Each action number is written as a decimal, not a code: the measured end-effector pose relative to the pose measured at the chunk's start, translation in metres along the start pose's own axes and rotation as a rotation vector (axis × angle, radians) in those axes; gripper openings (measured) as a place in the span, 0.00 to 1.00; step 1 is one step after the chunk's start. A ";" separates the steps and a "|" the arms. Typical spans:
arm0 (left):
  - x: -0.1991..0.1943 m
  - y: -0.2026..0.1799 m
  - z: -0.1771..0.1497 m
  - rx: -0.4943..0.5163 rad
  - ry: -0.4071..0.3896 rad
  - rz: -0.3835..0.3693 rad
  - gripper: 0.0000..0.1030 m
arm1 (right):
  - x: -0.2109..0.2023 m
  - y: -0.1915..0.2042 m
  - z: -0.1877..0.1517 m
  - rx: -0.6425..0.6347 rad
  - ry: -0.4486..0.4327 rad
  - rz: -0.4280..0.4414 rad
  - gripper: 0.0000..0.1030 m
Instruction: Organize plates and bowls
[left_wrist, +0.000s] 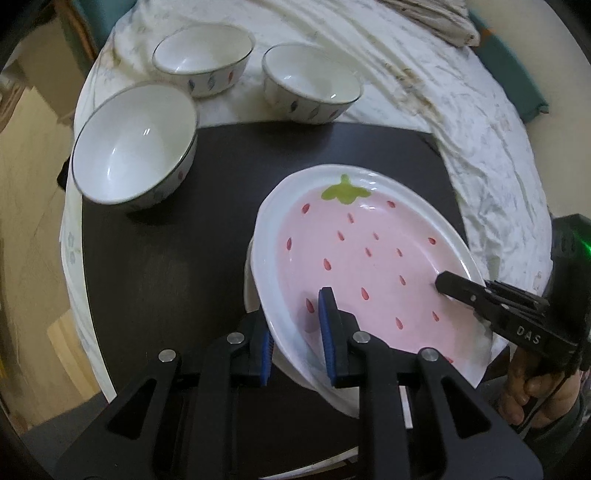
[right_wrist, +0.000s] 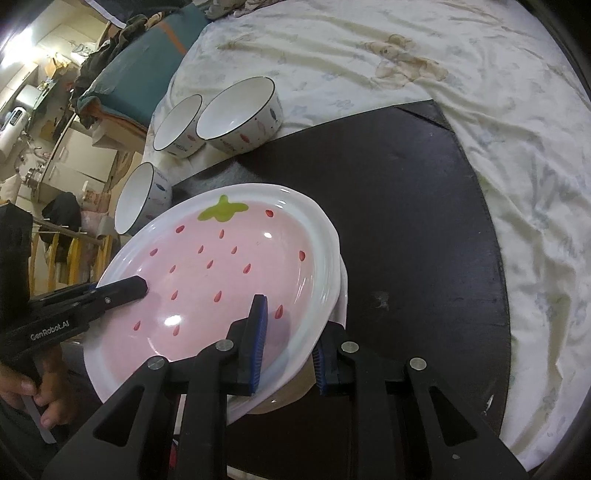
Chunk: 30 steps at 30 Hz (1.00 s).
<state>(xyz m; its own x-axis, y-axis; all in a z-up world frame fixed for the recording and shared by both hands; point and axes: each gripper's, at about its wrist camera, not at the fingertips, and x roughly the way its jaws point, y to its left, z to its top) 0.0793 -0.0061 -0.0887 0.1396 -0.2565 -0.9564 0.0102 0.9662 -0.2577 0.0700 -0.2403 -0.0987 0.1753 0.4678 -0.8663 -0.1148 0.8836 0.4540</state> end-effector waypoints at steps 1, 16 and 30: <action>0.004 0.003 0.000 -0.014 0.015 0.006 0.19 | 0.003 0.000 -0.001 0.006 0.015 0.007 0.23; 0.025 -0.007 -0.016 0.093 0.054 0.199 0.21 | 0.026 0.004 -0.009 0.032 0.110 -0.055 0.23; 0.023 -0.014 -0.015 0.158 -0.003 0.275 0.22 | 0.031 0.006 -0.011 0.051 0.158 -0.064 0.23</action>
<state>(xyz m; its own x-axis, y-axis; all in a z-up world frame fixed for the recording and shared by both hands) 0.0674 -0.0259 -0.1093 0.1613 0.0144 -0.9868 0.1257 0.9914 0.0350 0.0644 -0.2210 -0.1250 0.0239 0.4049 -0.9141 -0.0575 0.9134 0.4030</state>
